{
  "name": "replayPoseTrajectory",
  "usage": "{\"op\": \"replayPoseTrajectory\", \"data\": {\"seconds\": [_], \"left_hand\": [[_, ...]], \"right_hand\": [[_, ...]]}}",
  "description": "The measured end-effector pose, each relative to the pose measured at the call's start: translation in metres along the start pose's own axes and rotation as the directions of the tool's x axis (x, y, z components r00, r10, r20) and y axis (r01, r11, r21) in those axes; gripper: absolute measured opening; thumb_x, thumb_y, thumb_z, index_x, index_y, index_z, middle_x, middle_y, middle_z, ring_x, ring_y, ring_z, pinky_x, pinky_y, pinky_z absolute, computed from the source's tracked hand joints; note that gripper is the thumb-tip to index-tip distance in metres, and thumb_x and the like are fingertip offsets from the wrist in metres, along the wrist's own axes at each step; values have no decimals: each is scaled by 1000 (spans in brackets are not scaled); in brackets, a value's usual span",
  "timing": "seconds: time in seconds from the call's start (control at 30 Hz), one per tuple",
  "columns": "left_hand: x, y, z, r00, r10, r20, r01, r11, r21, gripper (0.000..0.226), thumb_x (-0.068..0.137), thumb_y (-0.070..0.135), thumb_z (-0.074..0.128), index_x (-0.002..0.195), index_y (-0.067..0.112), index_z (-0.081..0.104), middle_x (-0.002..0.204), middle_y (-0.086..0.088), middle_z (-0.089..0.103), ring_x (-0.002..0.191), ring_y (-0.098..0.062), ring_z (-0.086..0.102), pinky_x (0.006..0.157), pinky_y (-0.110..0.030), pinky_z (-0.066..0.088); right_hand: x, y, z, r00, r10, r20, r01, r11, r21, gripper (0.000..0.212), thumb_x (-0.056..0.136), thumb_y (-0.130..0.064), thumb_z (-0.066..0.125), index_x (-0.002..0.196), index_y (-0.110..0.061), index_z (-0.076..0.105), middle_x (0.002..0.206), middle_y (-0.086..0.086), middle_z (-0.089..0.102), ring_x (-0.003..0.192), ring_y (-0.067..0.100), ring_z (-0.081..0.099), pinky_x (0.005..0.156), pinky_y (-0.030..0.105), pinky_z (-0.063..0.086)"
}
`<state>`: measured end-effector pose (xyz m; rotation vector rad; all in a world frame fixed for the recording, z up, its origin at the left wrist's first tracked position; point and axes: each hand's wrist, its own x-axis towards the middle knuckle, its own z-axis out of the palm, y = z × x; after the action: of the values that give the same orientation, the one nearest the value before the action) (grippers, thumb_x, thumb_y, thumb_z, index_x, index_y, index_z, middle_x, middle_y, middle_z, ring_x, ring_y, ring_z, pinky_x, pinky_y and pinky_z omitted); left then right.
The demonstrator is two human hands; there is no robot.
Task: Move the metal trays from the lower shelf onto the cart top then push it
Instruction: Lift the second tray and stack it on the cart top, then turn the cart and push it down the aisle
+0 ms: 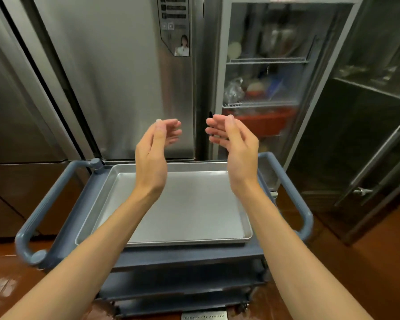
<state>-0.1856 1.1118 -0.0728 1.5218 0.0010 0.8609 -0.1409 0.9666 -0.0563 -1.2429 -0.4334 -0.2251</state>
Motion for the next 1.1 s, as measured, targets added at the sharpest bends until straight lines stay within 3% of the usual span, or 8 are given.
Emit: {"op": "replayPoseTrajectory", "data": {"seconds": [0.17, 0.37, 0.63, 0.8, 0.9, 1.1], "left_hand": [[-12, 17, 37, 997, 78, -28, -81, 989, -126, 44, 101, 46, 37, 110, 18, 71, 114, -8, 74, 107, -28, 69, 97, -43, 53], [-5, 20, 79, 994, 109, 6, -105, 971, -216, 47, 100, 45, 36, 112, 15, 70, 116, -13, 72, 110, -31, 67, 99, -45, 52], [24, -1, 149, 980, 124, 155, -79, 961, -267, 47, 100, 46, 37, 113, 15, 69, 114, -10, 73, 107, -33, 68, 98, -45, 52], [22, -19, 205, 977, 118, 178, -73, 968, -242, 47, 101, 45, 36, 118, 14, 67, 115, -8, 73, 108, -30, 68, 96, -43, 54], [19, -27, 242, 978, 139, 156, -109, 977, -185, 46, 102, 46, 35, 120, 17, 66, 117, -5, 72, 110, -27, 68, 96, -40, 54], [17, -33, 309, 991, 134, 12, -132, 985, -115, 40, 101, 43, 37, 115, 22, 69, 114, -8, 72, 109, -32, 67, 98, -49, 53]], "right_hand": [[9, -35, -41, 991, -134, -25, 135, 989, 60, 35, 107, -13, 36, 115, 6, 64, 112, 23, 70, 102, 37, 67, 89, 44, 54], [27, -47, -79, 957, -285, -61, 287, 957, 30, 38, 105, -22, 34, 117, -2, 63, 114, 17, 70, 104, 31, 68, 91, 45, 55], [53, -54, -142, 930, -328, -164, 303, 940, -158, 36, 103, -20, 35, 116, -2, 63, 113, 17, 70, 103, 29, 68, 88, 45, 56], [74, -58, -211, 921, -353, -168, 315, 924, -215, 36, 102, -19, 35, 117, 2, 61, 112, 19, 69, 103, 29, 67, 87, 44, 56], [94, -56, -258, 919, -370, -137, 341, 919, -196, 36, 102, -19, 36, 117, 2, 61, 112, 18, 69, 104, 28, 67, 87, 46, 56], [151, -51, -330, 950, -310, -31, 306, 946, -107, 36, 102, -18, 37, 116, 3, 62, 111, 16, 70, 103, 25, 67, 86, 42, 56]]}}
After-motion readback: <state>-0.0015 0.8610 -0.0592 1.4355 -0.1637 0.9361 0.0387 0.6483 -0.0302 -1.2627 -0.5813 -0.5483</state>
